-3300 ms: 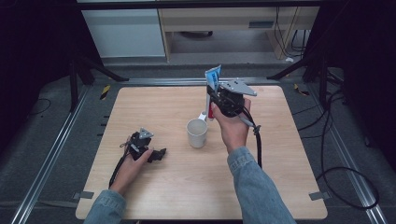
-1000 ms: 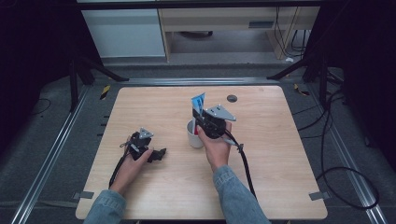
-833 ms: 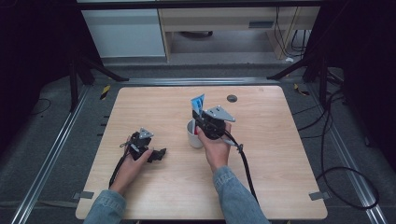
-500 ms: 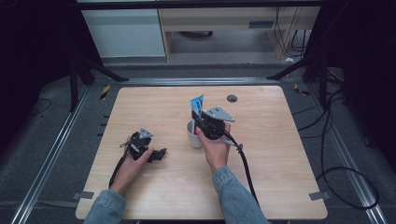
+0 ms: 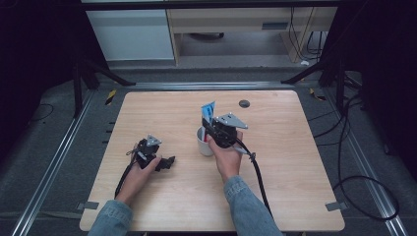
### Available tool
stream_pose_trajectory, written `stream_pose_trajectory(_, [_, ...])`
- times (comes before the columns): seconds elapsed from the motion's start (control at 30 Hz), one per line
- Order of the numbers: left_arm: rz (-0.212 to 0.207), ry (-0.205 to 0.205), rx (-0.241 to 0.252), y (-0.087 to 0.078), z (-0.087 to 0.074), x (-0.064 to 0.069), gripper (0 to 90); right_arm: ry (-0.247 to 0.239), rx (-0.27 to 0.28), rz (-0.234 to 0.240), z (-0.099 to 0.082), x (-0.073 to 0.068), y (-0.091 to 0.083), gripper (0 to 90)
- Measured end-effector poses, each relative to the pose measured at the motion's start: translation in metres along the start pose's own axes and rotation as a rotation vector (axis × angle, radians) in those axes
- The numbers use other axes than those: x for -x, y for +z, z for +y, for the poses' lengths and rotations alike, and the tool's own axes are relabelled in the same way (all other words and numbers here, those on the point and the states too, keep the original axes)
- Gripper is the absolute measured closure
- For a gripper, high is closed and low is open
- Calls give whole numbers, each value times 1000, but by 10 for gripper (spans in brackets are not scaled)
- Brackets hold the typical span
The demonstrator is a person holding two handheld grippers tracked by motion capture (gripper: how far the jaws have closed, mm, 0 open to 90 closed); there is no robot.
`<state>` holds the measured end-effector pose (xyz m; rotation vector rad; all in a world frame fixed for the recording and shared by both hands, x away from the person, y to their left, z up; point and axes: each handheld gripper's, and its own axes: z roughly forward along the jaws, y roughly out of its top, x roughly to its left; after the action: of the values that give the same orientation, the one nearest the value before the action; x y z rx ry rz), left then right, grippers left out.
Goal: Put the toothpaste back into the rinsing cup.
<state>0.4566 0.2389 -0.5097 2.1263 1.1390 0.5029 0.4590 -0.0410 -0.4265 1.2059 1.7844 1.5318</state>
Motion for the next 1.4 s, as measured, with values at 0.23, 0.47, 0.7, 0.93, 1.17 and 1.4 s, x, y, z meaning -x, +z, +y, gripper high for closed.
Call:
stream_pose_trajectory(0.23, [0, 0, 0, 0, 0, 0, 0, 5, -9, 3, -2, 1, 1, 729])
stream_pose_trajectory(0.47, [0, 0, 0, 0, 0, 0, 0, 14, -14, 9, -3, 1, 2, 728])
stream_pose_trajectory(0.7, [0, 0, 0, 0, 0, 0, 0, 17, -27, 7, -5, 2, 3, 727])
stream_pose_trajectory(0.93, [0, 0, 0, 0, 0, 0, 0, 28, -31, 9, -8, 4, 4, 726])
stream_pose_trajectory(1.17, [0, 0, 0, 0, 0, 0, 0, 27, -35, 13, -8, 5, 4, 721])
stream_pose_trajectory(1.4, [0, 0, 0, 0, 0, 0, 0, 28, -48, 13, -6, 9, 4, 717])
